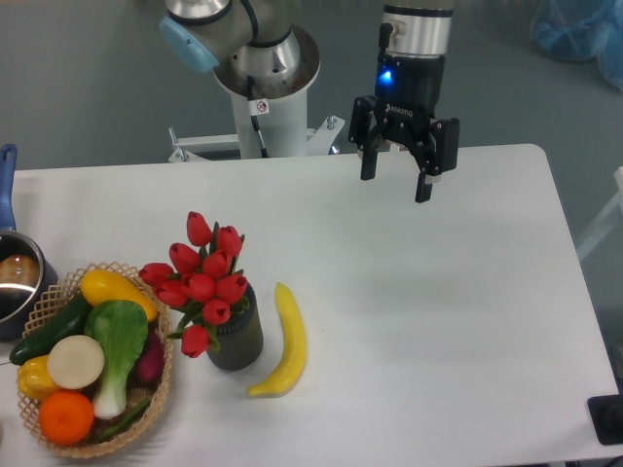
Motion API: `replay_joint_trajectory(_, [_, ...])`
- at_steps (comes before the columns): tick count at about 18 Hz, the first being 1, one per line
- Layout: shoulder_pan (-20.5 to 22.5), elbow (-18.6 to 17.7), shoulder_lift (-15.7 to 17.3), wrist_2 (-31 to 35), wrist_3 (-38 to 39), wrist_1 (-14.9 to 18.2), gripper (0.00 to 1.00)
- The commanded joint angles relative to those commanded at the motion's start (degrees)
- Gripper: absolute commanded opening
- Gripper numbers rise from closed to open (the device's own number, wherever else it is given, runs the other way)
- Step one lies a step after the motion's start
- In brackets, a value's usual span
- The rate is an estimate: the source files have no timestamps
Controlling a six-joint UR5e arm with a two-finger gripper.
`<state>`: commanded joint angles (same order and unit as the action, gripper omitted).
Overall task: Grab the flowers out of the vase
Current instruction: 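Move the open gripper down toward the red tulips in the vase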
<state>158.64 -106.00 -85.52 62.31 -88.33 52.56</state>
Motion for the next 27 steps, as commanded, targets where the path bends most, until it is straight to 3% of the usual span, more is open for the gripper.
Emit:
replay_joint_trajectory(7, [-0.61,-0.26,-0.44,-0.61,0.18,-0.26,1.0])
replay_joint_trajectory(10, [-1.41,-0.18,-1.58,-4.47,1.14,-0.18,1.0])
replay_joint_trajectory(14, [-1.41,-1.22,-1.93,-7.03,11.76,-0.09,1.0])
replay_joint_trajectory(17, [-1.06,-2.46,-2.2,-12.8,12.39,-0.18,1.0])
replay_joint_trajectory(20, [-0.62,-2.46,-5.27,-23.96,12.74,-0.26,1.0])
replay_joint_trajectory(27, [-0.96,-2.73,-5.54,-26.36,11.6,-0.44,1.0])
